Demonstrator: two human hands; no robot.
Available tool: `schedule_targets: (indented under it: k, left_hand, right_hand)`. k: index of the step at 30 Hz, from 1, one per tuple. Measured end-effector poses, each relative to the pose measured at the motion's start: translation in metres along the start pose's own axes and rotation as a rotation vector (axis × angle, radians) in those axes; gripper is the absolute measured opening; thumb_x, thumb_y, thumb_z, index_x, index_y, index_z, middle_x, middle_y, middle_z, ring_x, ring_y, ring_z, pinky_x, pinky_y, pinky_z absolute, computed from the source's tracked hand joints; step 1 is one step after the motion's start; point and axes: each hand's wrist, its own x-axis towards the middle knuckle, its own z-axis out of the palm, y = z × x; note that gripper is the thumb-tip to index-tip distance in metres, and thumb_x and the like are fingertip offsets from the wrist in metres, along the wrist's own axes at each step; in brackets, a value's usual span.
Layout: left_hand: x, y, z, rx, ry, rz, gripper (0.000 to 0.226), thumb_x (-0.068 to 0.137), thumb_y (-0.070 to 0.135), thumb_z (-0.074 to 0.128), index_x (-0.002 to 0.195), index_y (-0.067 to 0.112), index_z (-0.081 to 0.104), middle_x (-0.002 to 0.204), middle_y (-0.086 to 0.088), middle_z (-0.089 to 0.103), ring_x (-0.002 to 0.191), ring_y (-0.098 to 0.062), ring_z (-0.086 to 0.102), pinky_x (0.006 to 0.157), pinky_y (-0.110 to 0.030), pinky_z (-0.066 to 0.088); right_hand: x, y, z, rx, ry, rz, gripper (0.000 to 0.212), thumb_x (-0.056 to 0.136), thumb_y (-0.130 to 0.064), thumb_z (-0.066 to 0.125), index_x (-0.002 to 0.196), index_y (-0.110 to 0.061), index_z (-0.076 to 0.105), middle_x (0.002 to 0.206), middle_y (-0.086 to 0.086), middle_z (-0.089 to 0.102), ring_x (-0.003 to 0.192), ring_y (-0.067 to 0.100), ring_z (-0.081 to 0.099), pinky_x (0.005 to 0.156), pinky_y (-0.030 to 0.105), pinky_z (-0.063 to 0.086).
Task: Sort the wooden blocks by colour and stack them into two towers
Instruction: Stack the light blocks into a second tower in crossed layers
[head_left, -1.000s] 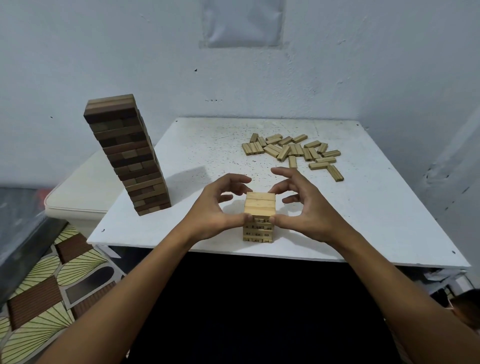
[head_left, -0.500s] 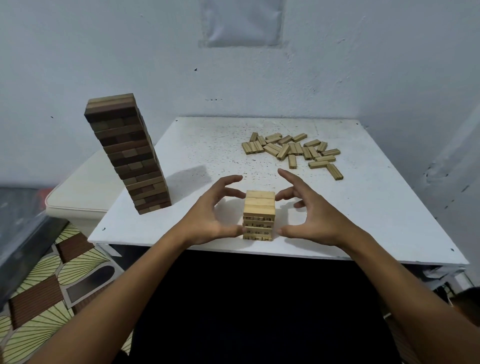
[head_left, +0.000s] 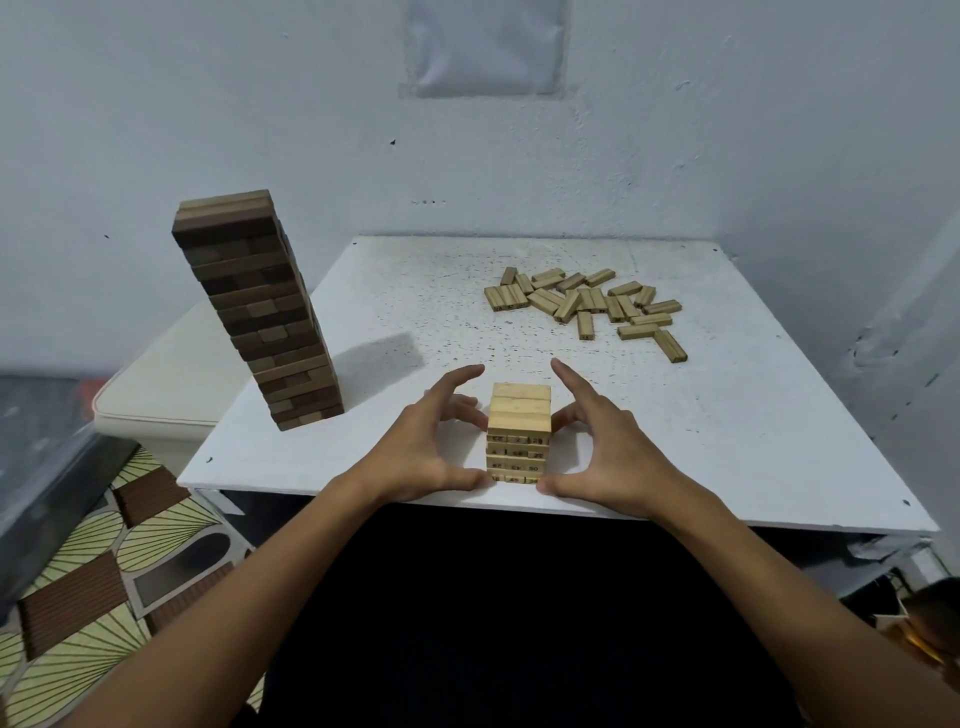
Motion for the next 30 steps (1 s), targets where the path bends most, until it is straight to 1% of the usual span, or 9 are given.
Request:
schedule_targets:
  k: [3,5,8,12,14,17,20,26,30]
  left_hand:
    - [0.0,-0.001,0.0,-0.013,0.001,0.007,0.104,0.062,0.021,0.092,0.138,0.048,0.027,0.111,0.013,0.066,0.121,0.003,0.051,0.099,-0.012,0.03]
    - [0.0,0.0,0.0,-0.018,0.008,0.008,0.103,0.061,0.019,0.092,0.138,0.046,0.029,0.111,0.013,0.066,0.12,0.003,0.052,0.1,-0.014,0.032]
    - [-0.001,0.001,0.001,-0.017,0.021,0.01,0.101,0.06,0.019,0.092,0.135,0.047,0.032,0.109,0.014,0.067,0.119,0.002,0.053,0.103,-0.021,0.035]
    - [-0.001,0.002,0.001,-0.015,0.036,0.013,0.099,0.056,0.024,0.092,0.131,0.052,0.034,0.106,0.015,0.068,0.119,0.0,0.053,0.108,-0.031,0.037]
    - [-0.002,0.003,0.0,-0.016,0.033,0.004,0.099,0.057,0.023,0.093,0.13,0.053,0.033,0.106,0.017,0.068,0.118,0.0,0.054,0.11,-0.034,0.037]
    - [-0.001,0.004,0.0,-0.02,0.03,0.0,0.097,0.055,0.031,0.09,0.13,0.054,0.034,0.106,0.018,0.068,0.119,-0.002,0.055,0.111,-0.039,0.037]
    - [0.0,0.005,0.0,-0.022,0.027,-0.007,0.096,0.053,0.035,0.089,0.13,0.054,0.035,0.105,0.02,0.068,0.119,-0.002,0.055,0.111,-0.042,0.037]
    - [0.003,0.005,0.0,-0.02,0.025,-0.012,0.093,0.053,0.037,0.088,0.128,0.054,0.035,0.107,0.02,0.066,0.118,-0.001,0.055,0.111,-0.04,0.038]
    - [0.003,0.004,0.001,-0.009,0.023,-0.006,0.095,0.056,0.035,0.088,0.131,0.052,0.034,0.11,0.02,0.065,0.119,0.003,0.052,0.109,-0.032,0.036]
  right_hand:
    - [0.001,0.001,0.001,0.005,0.003,-0.001,0.12,0.066,-0.034,0.087,0.15,-0.046,0.002,0.097,-0.034,0.05,0.114,0.008,0.046,0.104,0.034,0.029]
    - [0.001,0.002,0.001,0.011,0.002,0.0,0.12,0.066,-0.034,0.087,0.15,-0.047,0.002,0.098,-0.033,0.051,0.116,0.009,0.047,0.104,0.034,0.029]
    - [0.001,0.003,0.002,0.029,0.007,-0.006,0.119,0.065,-0.033,0.087,0.15,-0.048,0.004,0.098,-0.032,0.053,0.117,0.009,0.049,0.108,0.037,0.031]
    - [0.003,0.004,0.003,0.042,0.001,0.0,0.119,0.063,-0.033,0.087,0.149,-0.049,0.006,0.098,-0.031,0.054,0.117,0.011,0.049,0.11,0.041,0.032]
    - [0.004,0.005,0.003,0.051,-0.003,0.001,0.119,0.063,-0.034,0.087,0.148,-0.051,0.006,0.098,-0.031,0.055,0.117,0.011,0.049,0.111,0.041,0.032]
    - [0.005,0.008,0.004,0.06,-0.007,-0.006,0.119,0.062,-0.035,0.087,0.147,-0.053,0.006,0.099,-0.031,0.055,0.116,0.009,0.05,0.111,0.043,0.032]
    - [0.007,0.009,0.004,0.065,-0.009,-0.011,0.119,0.061,-0.036,0.087,0.147,-0.053,0.006,0.1,-0.03,0.056,0.116,0.01,0.05,0.11,0.044,0.033]
    - [0.011,0.01,0.003,0.067,-0.002,-0.011,0.118,0.061,-0.037,0.087,0.148,-0.052,0.008,0.099,-0.032,0.055,0.114,0.008,0.051,0.11,0.045,0.034]
    - [0.012,0.01,0.002,0.066,-0.004,-0.017,0.118,0.061,-0.037,0.086,0.148,-0.052,0.008,0.1,-0.032,0.054,0.115,0.008,0.051,0.11,0.046,0.034]
